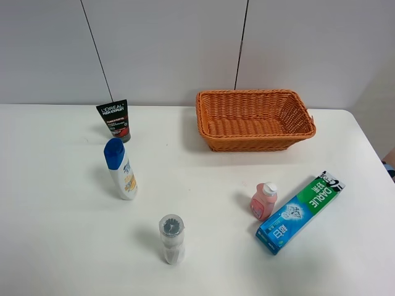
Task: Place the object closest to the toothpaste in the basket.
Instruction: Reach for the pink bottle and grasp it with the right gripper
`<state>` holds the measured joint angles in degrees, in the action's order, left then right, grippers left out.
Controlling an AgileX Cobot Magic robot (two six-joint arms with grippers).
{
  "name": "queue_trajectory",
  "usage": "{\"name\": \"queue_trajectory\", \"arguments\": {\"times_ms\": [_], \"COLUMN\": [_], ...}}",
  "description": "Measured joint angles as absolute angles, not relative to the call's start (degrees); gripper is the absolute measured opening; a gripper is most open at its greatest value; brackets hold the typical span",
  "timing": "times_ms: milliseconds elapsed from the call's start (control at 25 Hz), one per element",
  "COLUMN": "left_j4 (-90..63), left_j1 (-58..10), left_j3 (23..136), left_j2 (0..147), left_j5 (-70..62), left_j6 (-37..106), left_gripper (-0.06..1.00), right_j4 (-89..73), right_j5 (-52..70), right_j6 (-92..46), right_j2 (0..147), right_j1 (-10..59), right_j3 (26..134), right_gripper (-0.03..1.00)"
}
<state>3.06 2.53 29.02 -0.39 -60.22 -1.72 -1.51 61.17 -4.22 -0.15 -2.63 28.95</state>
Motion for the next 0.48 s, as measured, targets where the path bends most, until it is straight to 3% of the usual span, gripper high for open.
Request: {"name": "queue_trajectory", "arguments": {"times_ms": [480], "left_j4": [3.06], "left_j1": [2.53], "left_j3": [29.02], "left_j2": [-0.39], "left_j5": [-60.22], "left_j6": [-1.72], "left_gripper": [0.99], "right_j4": [-1.51], "right_j5": [61.17], "right_j6": [-4.17], "right_j2": [-0.15], "right_j1": [-2.63], "right_j3": [28.95], "right_gripper": [0.99]}}
